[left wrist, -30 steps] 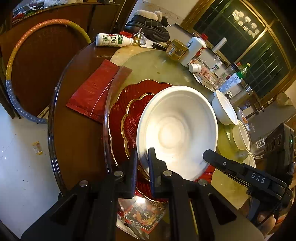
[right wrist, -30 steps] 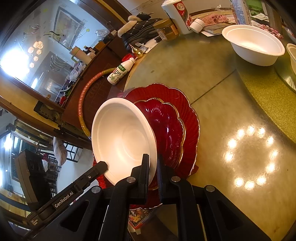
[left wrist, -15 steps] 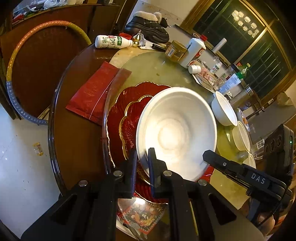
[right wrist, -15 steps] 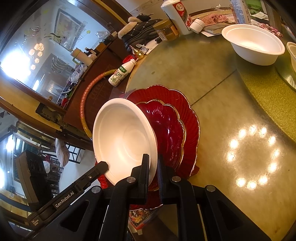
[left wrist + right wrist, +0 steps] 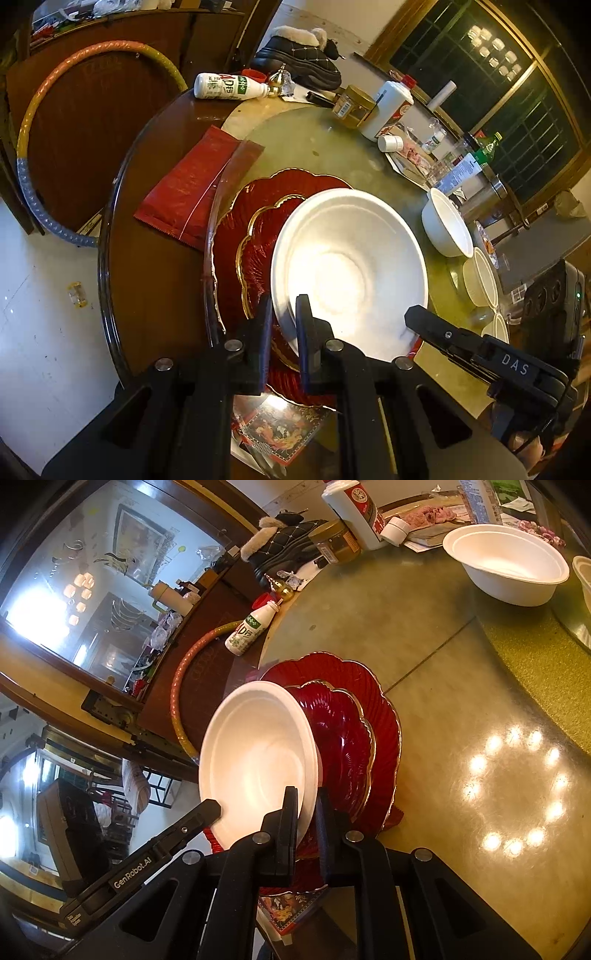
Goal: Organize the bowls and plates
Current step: 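Carry the white bowl over the red plate stack and lower it in, then open both tools to release the white bowl and withdraw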
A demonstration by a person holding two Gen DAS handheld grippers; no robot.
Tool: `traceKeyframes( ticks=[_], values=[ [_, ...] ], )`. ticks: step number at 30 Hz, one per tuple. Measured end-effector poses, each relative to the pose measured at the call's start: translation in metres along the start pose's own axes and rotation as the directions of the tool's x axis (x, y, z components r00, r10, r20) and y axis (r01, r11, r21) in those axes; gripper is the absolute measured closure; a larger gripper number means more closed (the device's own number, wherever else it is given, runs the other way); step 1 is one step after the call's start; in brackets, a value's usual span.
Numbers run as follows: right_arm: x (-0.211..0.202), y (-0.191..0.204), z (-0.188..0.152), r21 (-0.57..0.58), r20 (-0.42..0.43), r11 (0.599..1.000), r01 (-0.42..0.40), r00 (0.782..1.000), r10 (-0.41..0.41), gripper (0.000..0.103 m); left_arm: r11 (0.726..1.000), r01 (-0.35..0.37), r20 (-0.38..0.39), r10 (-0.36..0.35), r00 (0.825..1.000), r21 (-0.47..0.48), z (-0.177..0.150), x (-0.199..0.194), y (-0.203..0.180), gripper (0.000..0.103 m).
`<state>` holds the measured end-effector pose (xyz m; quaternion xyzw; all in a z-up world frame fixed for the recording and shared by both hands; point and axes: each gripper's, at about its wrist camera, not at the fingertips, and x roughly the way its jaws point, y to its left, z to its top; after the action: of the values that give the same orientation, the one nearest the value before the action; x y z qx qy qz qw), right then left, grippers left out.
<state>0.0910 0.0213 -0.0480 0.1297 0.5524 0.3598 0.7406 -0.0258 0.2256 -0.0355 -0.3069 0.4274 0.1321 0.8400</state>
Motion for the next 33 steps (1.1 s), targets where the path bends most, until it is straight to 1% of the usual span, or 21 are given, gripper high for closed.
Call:
traceKeyframes(
  ticks=[4,6,7,8,9,10,11,12,13,15,16,17,18,19,20,21,23,25,28,30,33],
  values=[
    [0.0,-0.001,-0.001,0.0,0.0,1.0,-0.008,1.0,0.008,0.091,1.0,-0.004,-0.001,0.004,1.0,-0.005,-0.001,0.0,0.0,0.094],
    [-0.001,-0.002,-0.001,0.002,-0.001,1.0,-0.011,1.0,0.011,0.091,1.0,0.0,0.001,0.0,1.0,-0.017,0.0,-0.001,0.001,0.09],
    [-0.001,-0.002,0.0,0.005,-0.001,1.0,-0.015,1.0,0.015,0.088,1.0,0.007,0.003,-0.007,1.0,-0.027,0.001,-0.002,0.002,0.087],
    [-0.002,-0.002,0.0,0.009,0.0,1.0,-0.019,1.0,0.019,0.08,0.999,0.013,0.008,-0.012,1.0,-0.037,0.001,-0.003,0.003,0.081],
    [-0.003,-0.003,0.0,0.014,0.003,1.0,-0.022,1.0,0.022,0.074,0.999,0.015,0.021,-0.014,1.0,-0.048,0.002,-0.006,0.005,0.072],
    [-0.005,-0.004,0.001,0.02,0.01,0.999,-0.03,1.0,0.03,0.061,0.998,0.016,0.039,-0.014,0.999,-0.059,0.003,-0.01,0.006,0.068],
    [-0.007,-0.003,0.001,0.022,0.019,0.999,-0.044,0.999,0.043,0.051,0.997,0.022,0.066,-0.017,0.998,-0.07,0.003,-0.015,0.007,0.061],
    [-0.01,-0.003,0.001,0.023,0.031,0.998,-0.058,0.998,0.057,0.049,0.997,0.027,0.085,-0.02,0.996,-0.077,0.004,-0.019,0.008,0.055],
    [-0.013,-0.002,0.0,0.021,0.039,0.998,-0.062,0.997,0.061,0.049,0.995,0.035,0.11,-0.026,0.994,-0.089,0.005,-0.024,0.01,0.053],
    [-0.023,-0.001,-0.001,0.016,0.078,0.997,-0.081,0.994,0.08,0.048,0.992,0.056,0.177,-0.035,0.984,-0.112,0.007,-0.037,0.011,0.042],
    [-0.029,-0.002,-0.002,0.016,0.102,0.995,-0.093,0.991,0.091,0.042,0.992,0.053,0.212,-0.028,0.977,-0.113,0.008,-0.043,0.009,0.038],
    [-0.034,-0.003,-0.002,0.017,0.126,0.995,-0.102,0.987,0.099,0.032,0.993,0.047,0.242,-0.02,0.97,-0.108,0.009,-0.048,0.007,0.028],
    [-0.04,-0.004,-0.002,0.017,0.154,0.994,-0.107,0.983,0.103,0.027,0.994,0.04,0.281,-0.011,0.96,-0.098,0.009,-0.055,0.003,0.019],
    [-0.05,-0.008,-0.002,0.021,0.199,0.994,-0.111,0.974,0.104,0.017,0.996,0.035,0.307,-0.007,0.952,-0.086,0.01,-0.058,-0.002,0.017],
    [-0.054,-0.01,-0.002,0.027,0.222,0.993,-0.114,0.969,0.105,0.012,0.997,0.029,0.324,-0.004,0.946,-0.073,0.011,-0.061,-0.007,0.017],
    [-0.06,-0.015,-0.002,0.038,0.249,0.992,-0.119,0.963,0.106,0.01,0.998,0.021,0.335,-0.003,0.942,-0.052,0.011,-0.063,-0.014,0.017],
    [-0.07,-0.028,0.0,0.075,0.279,0.987,-0.14,0.953,0.114,0.003,1.0,0.017,0.333,-0.012,0.943,-0.01,0.013,-0.061,-0.027,0.017],
    [-0.077,-0.041,0.0,0.113,0.291,0.981,-0.16,0.949,0.121,0.002,0.999,0.023,0.308,-0.03,0.951,0.026,0.013,-0.055,-0.04,0.016],
    [-0.087,-0.064,-0.001,0.16,0.283,0.971,-0.178,0.95,0.128,0.002,0.996,0.047,0.254,-0.064,0.965,0.075,0.012,-0.04,-0.065,0.016],
    [-0.094,-0.075,-0.004,0.169,0.285,0.97,-0.178,0.95,0.124,0.002,0.992,0.068,0.225,-0.092,0.97,0.11,0.008,-0.032,-0.083,0.016],
    [-0.115,-0.093,-0.012,0.184,0.315,0.97,-0.161,0.944,0.097,0.002,0.981,0.101,0.162,-0.128,0.979,0.163,0.002,-0.016,-0.114,0.017]
  ],
)
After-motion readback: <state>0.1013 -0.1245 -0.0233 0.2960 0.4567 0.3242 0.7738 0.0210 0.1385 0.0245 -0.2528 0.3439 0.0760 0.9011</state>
